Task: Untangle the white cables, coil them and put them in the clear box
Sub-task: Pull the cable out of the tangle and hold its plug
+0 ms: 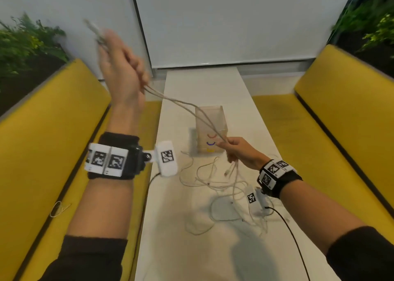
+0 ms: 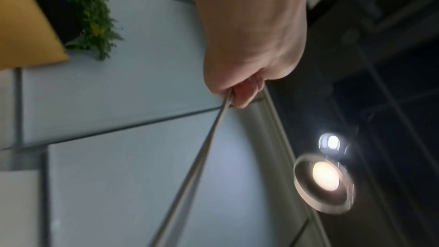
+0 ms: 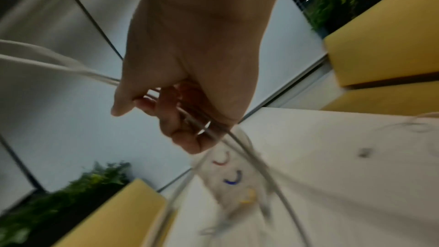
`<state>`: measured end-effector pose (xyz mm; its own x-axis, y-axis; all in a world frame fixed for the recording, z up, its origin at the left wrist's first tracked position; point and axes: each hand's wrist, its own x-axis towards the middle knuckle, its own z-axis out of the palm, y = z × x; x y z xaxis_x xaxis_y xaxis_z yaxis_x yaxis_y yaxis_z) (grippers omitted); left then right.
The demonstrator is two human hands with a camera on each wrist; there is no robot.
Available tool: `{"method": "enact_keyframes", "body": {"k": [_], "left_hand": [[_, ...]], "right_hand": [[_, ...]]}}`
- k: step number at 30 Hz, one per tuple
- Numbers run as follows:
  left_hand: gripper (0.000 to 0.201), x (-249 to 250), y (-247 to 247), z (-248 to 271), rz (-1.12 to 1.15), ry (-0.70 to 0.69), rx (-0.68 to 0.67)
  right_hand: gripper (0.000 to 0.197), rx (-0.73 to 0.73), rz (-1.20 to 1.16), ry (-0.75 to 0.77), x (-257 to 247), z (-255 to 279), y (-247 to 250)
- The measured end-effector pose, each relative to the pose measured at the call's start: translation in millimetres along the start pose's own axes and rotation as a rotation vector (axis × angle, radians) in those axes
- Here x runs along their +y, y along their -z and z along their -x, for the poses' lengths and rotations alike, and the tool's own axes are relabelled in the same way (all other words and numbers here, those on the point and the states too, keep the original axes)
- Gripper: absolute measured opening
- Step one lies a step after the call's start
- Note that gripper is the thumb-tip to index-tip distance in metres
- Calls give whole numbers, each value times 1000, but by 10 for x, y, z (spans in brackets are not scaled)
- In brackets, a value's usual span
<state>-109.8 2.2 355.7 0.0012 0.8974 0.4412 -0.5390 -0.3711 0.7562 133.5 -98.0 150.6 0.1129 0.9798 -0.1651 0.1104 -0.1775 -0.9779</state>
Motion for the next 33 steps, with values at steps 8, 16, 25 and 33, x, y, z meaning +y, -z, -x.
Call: {"method": "enact_keyframes", "body": {"k": [8, 16, 25, 33], "left_hand": [[16, -132, -54, 43, -610, 17, -374], [43, -1294, 57, 578, -1101, 197, -1079], [39, -1013, 117, 292, -863, 210, -769], [38, -573, 81, 26, -426, 103, -265]], "right_hand": [[22, -48, 13, -21, -207, -33, -3], [15, -193, -48, 48, -426, -14, -46], [23, -216, -136, -7, -219, 151, 193], [47, -88, -107, -122, 297, 246, 273]]}}
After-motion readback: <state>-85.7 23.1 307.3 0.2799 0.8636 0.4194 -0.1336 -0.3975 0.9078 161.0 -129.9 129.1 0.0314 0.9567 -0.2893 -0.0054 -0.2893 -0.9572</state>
